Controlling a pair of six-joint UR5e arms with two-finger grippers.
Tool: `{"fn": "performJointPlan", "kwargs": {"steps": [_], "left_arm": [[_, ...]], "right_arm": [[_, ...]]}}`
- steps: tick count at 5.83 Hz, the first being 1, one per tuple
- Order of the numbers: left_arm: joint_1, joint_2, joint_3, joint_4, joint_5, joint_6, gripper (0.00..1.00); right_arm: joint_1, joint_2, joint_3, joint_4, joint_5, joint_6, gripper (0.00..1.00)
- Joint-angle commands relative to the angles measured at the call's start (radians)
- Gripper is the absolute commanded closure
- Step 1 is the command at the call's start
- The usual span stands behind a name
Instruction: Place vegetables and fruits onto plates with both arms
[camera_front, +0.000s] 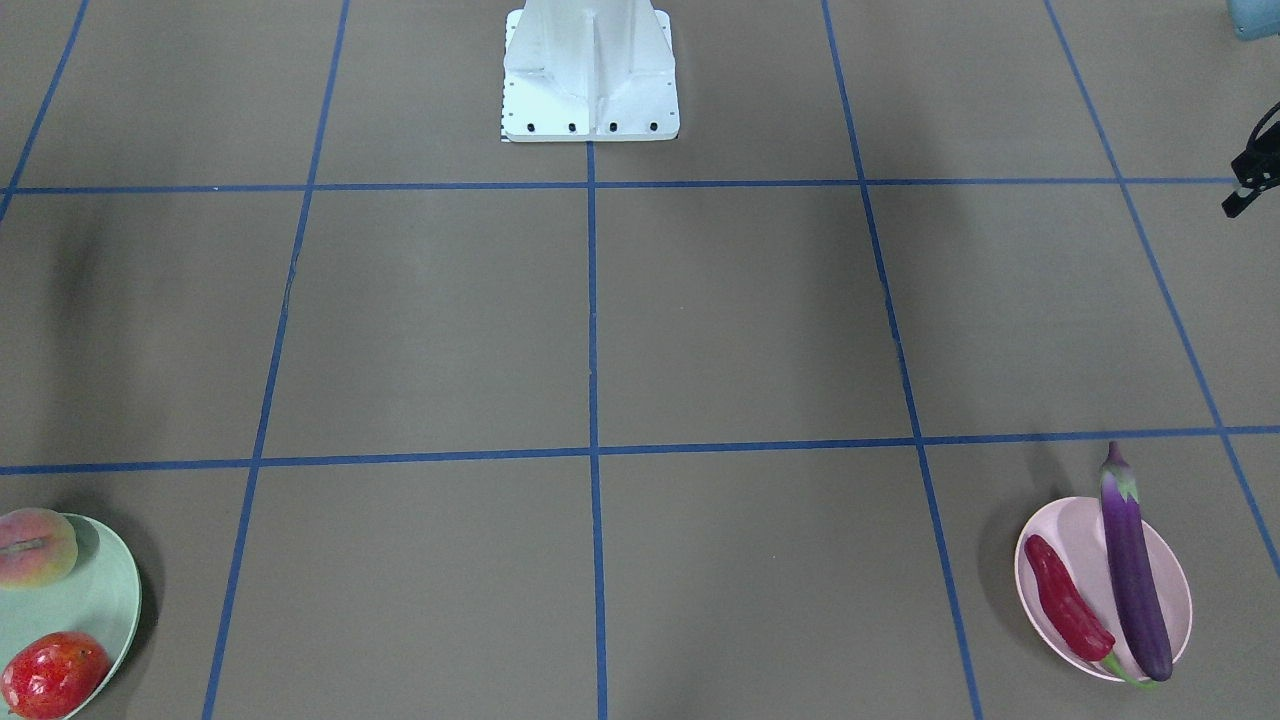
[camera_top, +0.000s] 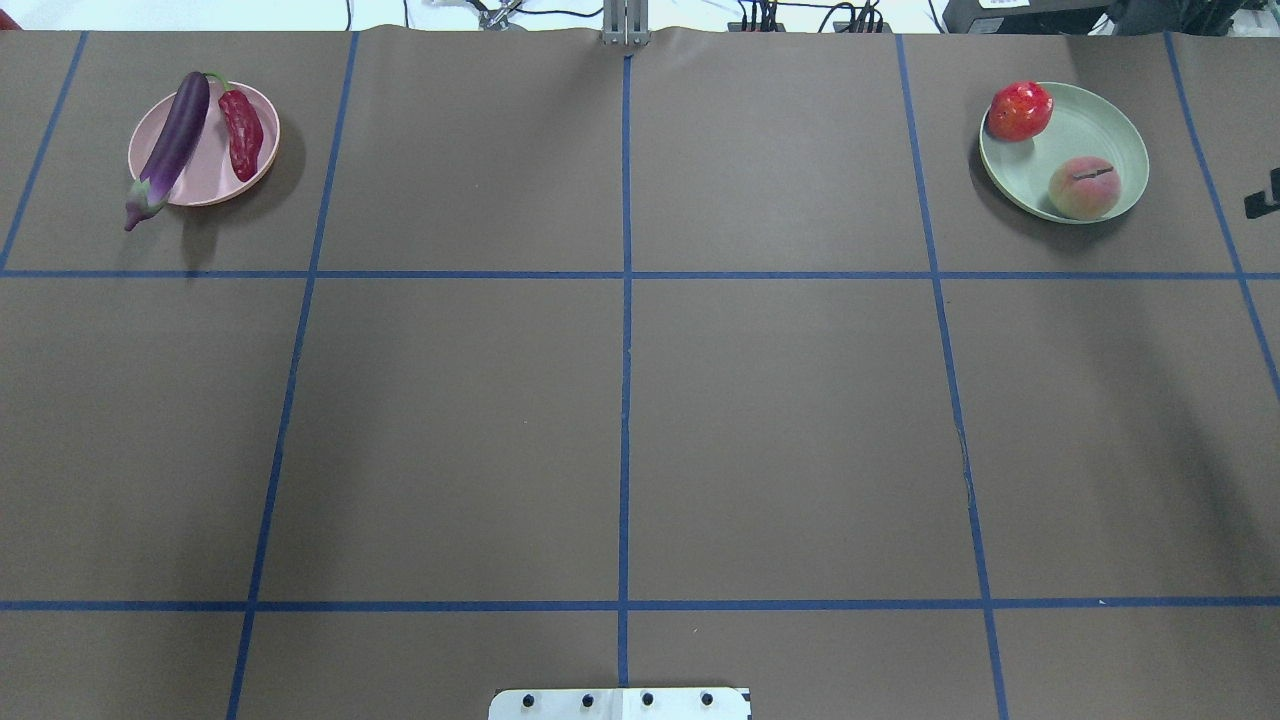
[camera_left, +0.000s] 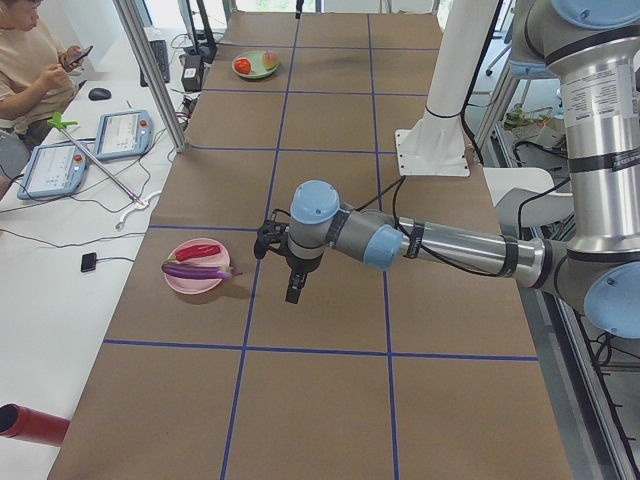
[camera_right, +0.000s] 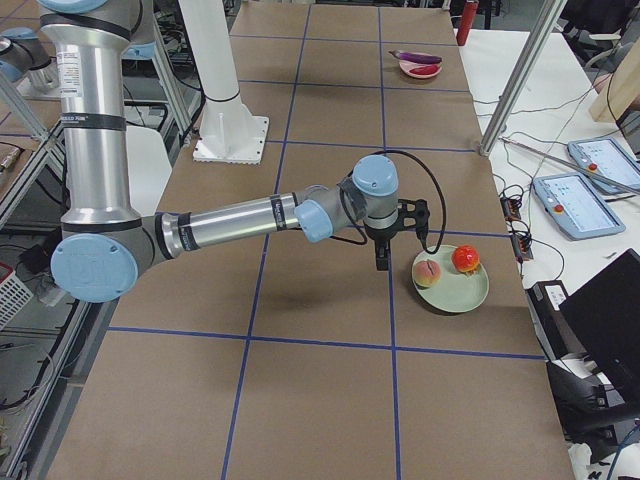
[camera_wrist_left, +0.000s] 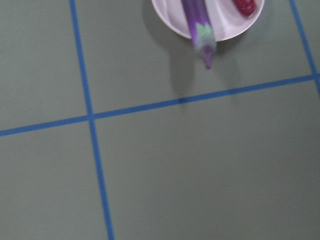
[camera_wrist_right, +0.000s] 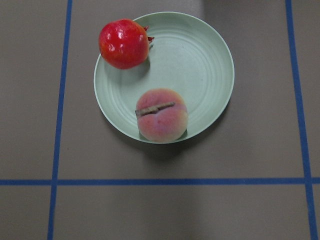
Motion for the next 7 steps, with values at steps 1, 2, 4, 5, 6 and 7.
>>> {"fn": "performJointPlan", "kwargs": {"steps": [1, 2, 4, 5, 6, 7], "left_arm": [[-0.053, 0.067, 0.015, -0.015, -0.038, 0.073, 0.00], [-0.059, 0.074, 0.015, -0.015, -0.040, 0.073, 0.00], [-0.061, 0.072, 0.015, -0.015, -0.038, 0.073, 0.00], [-0.061, 0.074, 0.012, -0.015, -0.040, 0.073, 0.00], [-0.062, 0.075, 0.009, -0.015, -0.040, 0.073, 0.00], [-0.064, 0.075, 0.012, -0.015, -0.040, 0.073, 0.00]], "right_arm": [[0.074, -0.122, 0.083, 0.001, 0.023, -0.079, 0.00], [0.090, -0.163, 0.103, 0.001, 0.021, -0.119, 0.00], [0.093, -0.182, 0.106, -0.001, 0.015, -0.169, 0.00], [0.091, -0.181, 0.104, -0.001, 0.014, -0.170, 0.00], [0.090, -0.181, 0.104, -0.001, 0.014, -0.170, 0.00], [0.091, -0.179, 0.103, -0.001, 0.014, -0.170, 0.00]]}}
